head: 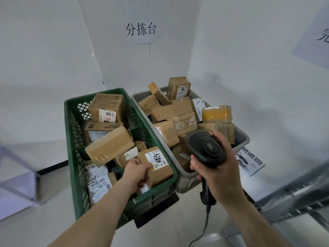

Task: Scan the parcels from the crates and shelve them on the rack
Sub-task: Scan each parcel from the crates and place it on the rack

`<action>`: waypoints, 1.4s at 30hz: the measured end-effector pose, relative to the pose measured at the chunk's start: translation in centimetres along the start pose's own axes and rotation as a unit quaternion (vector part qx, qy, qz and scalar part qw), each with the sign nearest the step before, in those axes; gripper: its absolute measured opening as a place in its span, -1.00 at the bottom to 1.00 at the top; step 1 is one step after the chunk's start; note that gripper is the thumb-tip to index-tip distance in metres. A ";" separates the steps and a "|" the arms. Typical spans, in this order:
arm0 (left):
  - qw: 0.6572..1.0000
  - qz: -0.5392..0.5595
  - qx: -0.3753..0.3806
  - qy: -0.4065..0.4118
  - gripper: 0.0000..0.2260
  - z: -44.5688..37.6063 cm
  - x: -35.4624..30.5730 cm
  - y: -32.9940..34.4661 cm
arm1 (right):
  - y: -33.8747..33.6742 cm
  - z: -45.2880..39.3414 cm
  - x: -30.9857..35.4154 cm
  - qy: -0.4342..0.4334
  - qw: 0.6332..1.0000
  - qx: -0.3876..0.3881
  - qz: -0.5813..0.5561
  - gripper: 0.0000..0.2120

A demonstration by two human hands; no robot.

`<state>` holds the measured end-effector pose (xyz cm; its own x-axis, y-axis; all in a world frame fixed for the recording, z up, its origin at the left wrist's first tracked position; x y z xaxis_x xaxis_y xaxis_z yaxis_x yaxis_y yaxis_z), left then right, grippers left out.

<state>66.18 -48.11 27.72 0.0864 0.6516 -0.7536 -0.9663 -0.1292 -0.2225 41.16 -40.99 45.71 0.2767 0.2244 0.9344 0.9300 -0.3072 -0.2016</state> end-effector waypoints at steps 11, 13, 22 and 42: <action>0.991 0.109 0.069 -0.046 -0.66 -0.8 0.3 1.0 | 1.2 0.0 0.6 0.007 1.000 -0.004 -0.005 -0.16; 0.992 0.102 0.061 -0.032 -0.62 -1.1 0.2 0.9 | 1.1 0.0 0.6 0.003 1.000 -0.004 -0.005 -0.18; 0.999 0.009 0.018 0.038 -0.65 -0.5 -3.6 -1.5 | 1.2 -0.4 -0.2 0.005 1.000 -0.004 -0.012 -0.21; 0.970 0.123 0.101 0.183 -0.08 2.1 -10.8 -5.7 | 2.6 -0.7 0.8 0.007 1.000 0.027 -0.009 -0.18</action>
<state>70.25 -52.81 38.46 -0.1089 0.3047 -0.9462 -0.9931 -0.0746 0.0902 43.67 -42.29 46.17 0.2560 0.2165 0.9421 0.9470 -0.2521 -0.1994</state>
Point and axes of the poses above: each hand's wrist, its own z-axis away from the middle knuckle, its own y-axis out of the palm, x = y × z, the point moved 8 cm from there along -z, towards the middle knuckle, and after that the axes turned 5 degrees about -x, right-handed, at the moved point
